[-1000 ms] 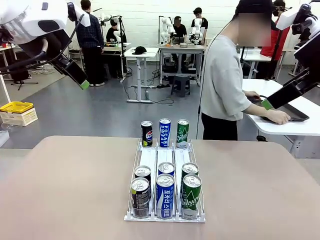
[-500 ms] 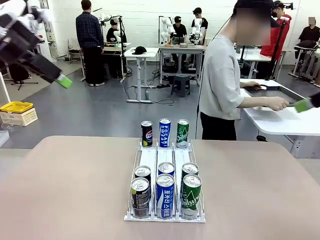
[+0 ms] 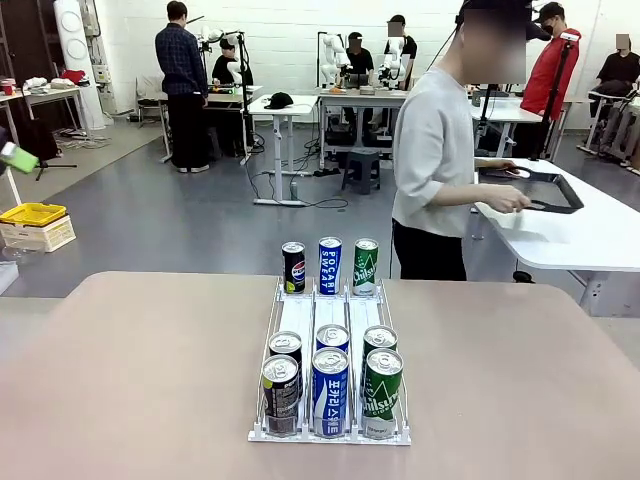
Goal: Retrieve and hand over the desired beverage to the person.
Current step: Pick up a can of the same type that the person held from the Automatic Can Dispenser.
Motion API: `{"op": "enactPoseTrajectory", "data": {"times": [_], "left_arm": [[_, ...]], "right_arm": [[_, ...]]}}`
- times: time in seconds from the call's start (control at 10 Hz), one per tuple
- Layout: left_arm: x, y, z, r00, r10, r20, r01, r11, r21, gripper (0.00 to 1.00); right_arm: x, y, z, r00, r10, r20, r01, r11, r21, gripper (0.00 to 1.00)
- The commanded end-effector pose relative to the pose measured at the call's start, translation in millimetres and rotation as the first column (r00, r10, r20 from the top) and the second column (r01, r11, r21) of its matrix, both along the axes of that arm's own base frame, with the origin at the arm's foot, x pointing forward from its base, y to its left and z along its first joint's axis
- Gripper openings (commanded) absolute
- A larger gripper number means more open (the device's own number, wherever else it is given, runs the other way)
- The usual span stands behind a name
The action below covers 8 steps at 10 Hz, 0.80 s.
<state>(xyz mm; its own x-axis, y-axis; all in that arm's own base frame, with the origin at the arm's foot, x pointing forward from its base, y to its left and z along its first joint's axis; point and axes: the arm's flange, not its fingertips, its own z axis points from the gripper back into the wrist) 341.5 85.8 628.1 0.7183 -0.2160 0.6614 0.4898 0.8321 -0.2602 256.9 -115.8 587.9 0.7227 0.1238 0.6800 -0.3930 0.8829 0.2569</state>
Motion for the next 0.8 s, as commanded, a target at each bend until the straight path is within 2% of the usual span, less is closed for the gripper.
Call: {"op": "enactPoseTrajectory", "data": {"times": [0.0, 0.1, 0.2, 0.7], "left_arm": [[-11.4, 9.9, -2.9, 1.0, 0.007, -0.002, -0.007, 1.0, -0.023, 1.0], [-11.4, 17.1, -3.9, 0.999, 0.017, -0.032, -0.017, 1.0, -0.017, 1.0], [-6.0, 11.5, -2.3, 1.0, 0.022, -0.009, -0.022, 1.0, -0.009, 1.0], [-6.0, 11.5, -2.3, 1.0, 0.022, -0.009, -0.022, 1.0, -0.009, 1.0]], "right_arm": [[-2.5, 1.1, 4.6, 0.999, -0.005, 0.032, 0.005, 1.0, 0.012, 1.0], [-3.4, 3.2, 8.2, 0.999, -0.008, 0.049, 0.008, 1.0, 0.008, 1.0], [-2.9, -4.2, 3.0, 1.0, -0.019, 0.007, 0.019, 1.0, 0.007, 1.0], [-2.9, -4.2, 3.0, 1.0, -0.019, 0.007, 0.019, 1.0, 0.007, 1.0]]}}
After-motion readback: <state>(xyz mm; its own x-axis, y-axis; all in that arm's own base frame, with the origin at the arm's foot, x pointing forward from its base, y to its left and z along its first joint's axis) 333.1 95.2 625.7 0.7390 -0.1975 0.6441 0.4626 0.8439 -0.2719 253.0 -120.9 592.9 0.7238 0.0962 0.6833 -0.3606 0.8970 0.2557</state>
